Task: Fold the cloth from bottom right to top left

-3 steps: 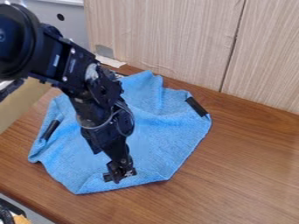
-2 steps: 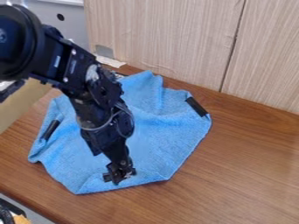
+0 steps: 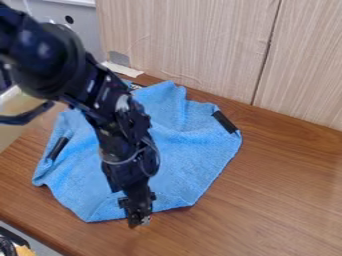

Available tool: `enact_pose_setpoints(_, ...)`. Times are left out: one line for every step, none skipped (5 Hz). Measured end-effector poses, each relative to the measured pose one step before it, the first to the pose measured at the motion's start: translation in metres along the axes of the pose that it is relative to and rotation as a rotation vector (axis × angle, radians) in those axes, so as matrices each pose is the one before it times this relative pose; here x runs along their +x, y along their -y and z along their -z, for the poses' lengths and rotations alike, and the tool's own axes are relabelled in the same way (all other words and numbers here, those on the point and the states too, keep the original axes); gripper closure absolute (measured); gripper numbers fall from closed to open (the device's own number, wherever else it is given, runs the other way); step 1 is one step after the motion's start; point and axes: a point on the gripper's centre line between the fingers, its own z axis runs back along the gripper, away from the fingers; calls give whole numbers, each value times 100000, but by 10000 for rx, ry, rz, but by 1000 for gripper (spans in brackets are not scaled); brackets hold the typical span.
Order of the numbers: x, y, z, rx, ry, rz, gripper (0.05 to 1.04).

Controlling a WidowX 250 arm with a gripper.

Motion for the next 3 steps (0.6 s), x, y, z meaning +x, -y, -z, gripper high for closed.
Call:
enact_pose_setpoints(242, 122, 979, -128, -210, 437, 83)
enact_pose_setpoints(193, 208, 760, -51, -278, 306, 121)
enact_pose_setpoints(132, -3, 417, 105, -204, 122, 398)
